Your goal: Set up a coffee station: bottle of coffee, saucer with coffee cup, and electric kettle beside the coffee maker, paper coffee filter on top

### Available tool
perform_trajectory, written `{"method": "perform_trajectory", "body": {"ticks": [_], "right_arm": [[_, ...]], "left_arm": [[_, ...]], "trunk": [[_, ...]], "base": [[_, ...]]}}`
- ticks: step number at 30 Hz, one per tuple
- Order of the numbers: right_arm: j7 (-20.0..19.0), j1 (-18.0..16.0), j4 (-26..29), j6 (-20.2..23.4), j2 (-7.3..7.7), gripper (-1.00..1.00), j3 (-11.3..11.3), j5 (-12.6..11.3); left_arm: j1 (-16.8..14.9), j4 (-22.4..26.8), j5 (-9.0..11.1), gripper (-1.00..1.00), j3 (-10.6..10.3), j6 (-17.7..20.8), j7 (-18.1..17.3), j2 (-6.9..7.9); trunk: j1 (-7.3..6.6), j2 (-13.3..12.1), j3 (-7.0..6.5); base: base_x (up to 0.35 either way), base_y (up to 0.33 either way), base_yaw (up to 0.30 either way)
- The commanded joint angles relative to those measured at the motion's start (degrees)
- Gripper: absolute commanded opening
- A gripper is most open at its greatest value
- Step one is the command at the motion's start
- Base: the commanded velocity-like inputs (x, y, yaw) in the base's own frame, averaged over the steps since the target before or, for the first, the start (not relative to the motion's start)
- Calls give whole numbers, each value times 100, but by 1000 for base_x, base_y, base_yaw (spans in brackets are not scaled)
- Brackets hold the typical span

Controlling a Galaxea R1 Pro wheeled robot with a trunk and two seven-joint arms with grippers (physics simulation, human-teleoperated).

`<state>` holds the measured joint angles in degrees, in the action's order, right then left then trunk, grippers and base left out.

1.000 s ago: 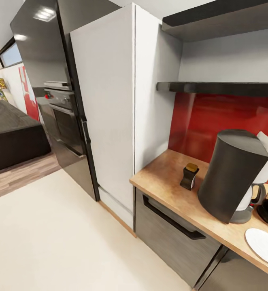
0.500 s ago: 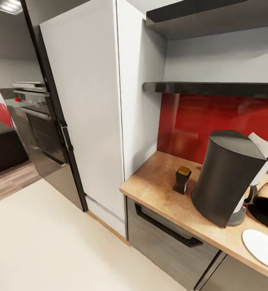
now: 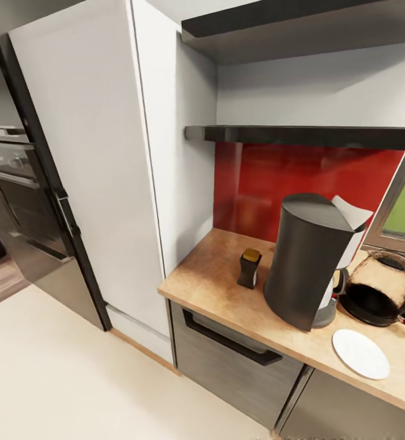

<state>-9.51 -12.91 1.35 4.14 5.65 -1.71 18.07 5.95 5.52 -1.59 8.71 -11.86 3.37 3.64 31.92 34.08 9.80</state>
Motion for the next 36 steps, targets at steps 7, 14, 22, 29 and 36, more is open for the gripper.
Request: {"method": "perform_trajectory", "body": {"ticks": [7, 14, 22, 29, 36], "right_arm": [[-307, 125, 31, -211, -2, -100, -57, 19], [-314, 131, 23, -220, -33, -100, -66, -94], [-317, 156, 21, -220, -35, -100, -66, -406], [-323, 158, 32, -220, -38, -100, -66, -442], [-323, 158, 41, -220, -45, -100, -66, -445]], "left_arm": [[2, -26, -24, 100, 15, 0, 6, 4], [5, -86, -34, 100, 22, -3, 14, 31], [-10, -57, -26, 100, 48, -24, 15, 130], [-23, -51, -27, 100, 52, -27, 15, 108], [-24, -59, -34, 100, 51, -18, 15, 99]], "trunk": [[2, 7, -11], [2, 7, -28], [2, 7, -49], [2, 7, -66], [2, 7, -84]], "base": [[0, 0, -261], [0, 0, -261], [21, 62, -262], [45, 293, -266], [-81, 253, -266]]}}
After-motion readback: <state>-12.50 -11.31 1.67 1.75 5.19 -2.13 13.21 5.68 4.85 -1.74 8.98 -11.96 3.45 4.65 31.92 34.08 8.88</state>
